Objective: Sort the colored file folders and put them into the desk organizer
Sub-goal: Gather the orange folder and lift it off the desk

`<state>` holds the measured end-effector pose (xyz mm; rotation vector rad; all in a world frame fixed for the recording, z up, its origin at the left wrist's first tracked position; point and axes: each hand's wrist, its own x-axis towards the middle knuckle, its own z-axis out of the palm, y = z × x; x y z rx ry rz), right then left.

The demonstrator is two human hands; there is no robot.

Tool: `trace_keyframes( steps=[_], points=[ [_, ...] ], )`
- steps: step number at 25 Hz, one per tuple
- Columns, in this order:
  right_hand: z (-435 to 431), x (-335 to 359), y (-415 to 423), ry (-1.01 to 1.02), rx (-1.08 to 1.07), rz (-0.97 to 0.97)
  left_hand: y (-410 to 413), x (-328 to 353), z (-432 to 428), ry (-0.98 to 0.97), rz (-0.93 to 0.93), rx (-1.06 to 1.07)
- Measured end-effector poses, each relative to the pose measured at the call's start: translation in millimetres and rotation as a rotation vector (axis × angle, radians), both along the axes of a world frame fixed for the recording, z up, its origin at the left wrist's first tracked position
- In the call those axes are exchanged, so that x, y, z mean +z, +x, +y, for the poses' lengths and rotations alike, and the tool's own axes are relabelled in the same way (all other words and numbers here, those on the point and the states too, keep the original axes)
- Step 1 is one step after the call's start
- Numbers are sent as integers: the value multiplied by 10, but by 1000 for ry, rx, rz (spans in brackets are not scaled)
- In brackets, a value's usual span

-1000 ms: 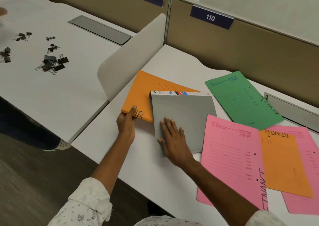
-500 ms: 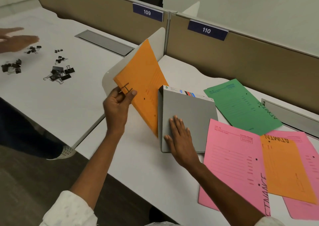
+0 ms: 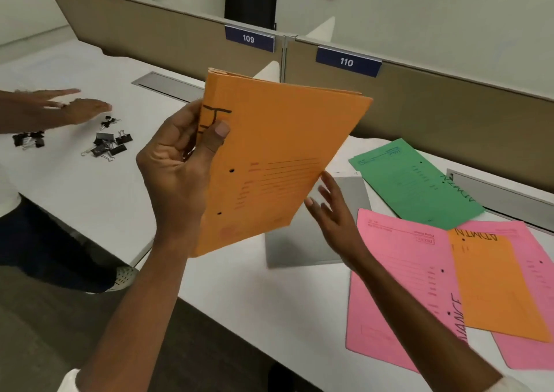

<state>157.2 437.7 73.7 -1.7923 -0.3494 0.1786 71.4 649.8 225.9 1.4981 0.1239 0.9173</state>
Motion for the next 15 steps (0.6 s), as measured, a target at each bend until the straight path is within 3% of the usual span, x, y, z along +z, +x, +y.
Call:
trace_keyframes(
  steps=[4, 7, 11, 15],
  points=[
    [-491, 157, 35, 264, -71, 80, 46, 118, -248, -128, 0, -112],
    [-888, 172, -63, 303, -89, 136, 114, 169, -542, -145, 65, -215],
    [-1592, 137, -342, 439, -334, 217, 260, 52, -1189, -102, 156, -382],
    [-2629, 162, -705, 444, -571, 246, 242, -593, -2028, 52, 386, -621]
  ],
)
